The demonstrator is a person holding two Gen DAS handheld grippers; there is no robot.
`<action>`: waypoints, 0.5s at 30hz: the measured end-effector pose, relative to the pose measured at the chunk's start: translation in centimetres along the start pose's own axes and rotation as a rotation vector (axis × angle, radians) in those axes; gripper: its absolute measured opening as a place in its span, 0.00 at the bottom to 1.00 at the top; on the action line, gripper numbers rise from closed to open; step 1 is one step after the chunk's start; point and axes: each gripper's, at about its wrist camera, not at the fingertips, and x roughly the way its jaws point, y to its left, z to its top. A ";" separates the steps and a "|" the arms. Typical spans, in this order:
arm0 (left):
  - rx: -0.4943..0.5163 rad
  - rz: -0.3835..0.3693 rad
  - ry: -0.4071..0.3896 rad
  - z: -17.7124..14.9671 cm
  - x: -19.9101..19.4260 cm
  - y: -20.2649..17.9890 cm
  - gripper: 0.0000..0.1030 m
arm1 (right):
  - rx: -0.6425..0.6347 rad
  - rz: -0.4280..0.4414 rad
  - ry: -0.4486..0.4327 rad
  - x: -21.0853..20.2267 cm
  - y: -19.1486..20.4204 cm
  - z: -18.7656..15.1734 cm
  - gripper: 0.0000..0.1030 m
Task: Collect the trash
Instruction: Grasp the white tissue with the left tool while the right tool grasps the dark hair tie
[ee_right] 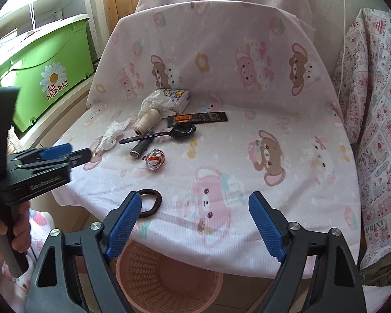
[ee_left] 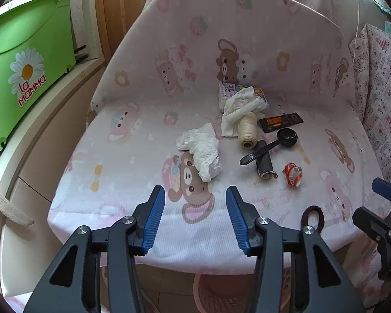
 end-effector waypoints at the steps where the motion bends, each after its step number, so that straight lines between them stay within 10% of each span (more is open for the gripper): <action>1: -0.002 -0.003 0.004 0.1 0.5 -0.1 0.44 | -0.002 0.002 0.002 0.2 0.1 0.0 0.79; 8: -0.024 -0.019 0.021 0.7 2.6 -0.7 0.38 | -0.068 -0.006 -0.011 0.6 1.4 -0.1 0.76; 15: -0.044 -0.015 0.010 1.0 2.6 -0.4 0.03 | -0.047 0.056 0.004 0.8 1.3 -0.3 0.75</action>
